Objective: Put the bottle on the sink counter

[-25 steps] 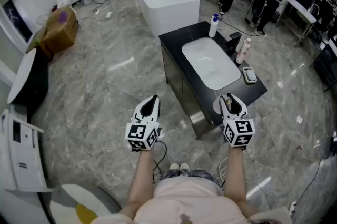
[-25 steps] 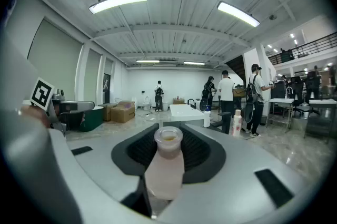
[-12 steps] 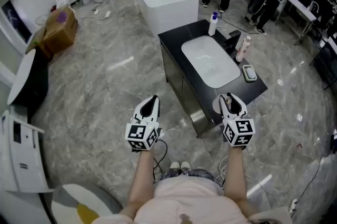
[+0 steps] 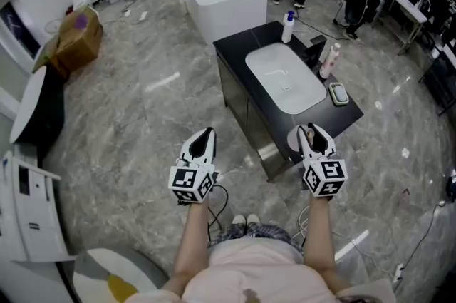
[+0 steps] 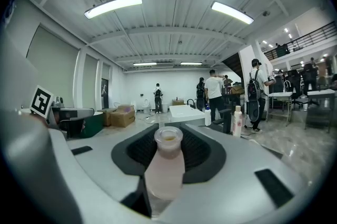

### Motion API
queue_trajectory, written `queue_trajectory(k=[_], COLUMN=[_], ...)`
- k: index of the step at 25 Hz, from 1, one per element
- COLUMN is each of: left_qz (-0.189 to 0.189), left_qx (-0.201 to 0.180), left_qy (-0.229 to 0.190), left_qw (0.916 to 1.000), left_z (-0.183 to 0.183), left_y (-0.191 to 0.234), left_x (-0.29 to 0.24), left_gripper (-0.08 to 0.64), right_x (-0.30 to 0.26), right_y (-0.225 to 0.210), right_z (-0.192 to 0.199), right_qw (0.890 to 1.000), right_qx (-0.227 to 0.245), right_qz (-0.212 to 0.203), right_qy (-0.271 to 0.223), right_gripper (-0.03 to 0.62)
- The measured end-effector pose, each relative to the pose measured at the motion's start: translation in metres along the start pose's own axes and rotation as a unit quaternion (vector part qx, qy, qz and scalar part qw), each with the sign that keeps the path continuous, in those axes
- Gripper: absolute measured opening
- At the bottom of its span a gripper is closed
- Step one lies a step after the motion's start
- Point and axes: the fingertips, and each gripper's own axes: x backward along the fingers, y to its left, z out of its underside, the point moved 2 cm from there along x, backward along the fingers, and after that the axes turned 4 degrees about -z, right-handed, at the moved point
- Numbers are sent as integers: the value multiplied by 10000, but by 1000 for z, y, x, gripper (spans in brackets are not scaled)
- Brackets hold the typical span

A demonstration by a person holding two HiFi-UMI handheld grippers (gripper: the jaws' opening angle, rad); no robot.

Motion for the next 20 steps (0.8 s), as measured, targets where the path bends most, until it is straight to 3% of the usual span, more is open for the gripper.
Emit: queue_trajectory(k=[20], left_qz=[192], left_qx=[44], left_qy=[73], left_qw=[9998], left_z=[10], left_y=[43], left_x=[-29], left_gripper=[29], right_x=[-44], right_y=[13], right_z=[7], right_qw=[9998], right_qx=[23], right_qz=[173], right_qy=[45], right_gripper=[140])
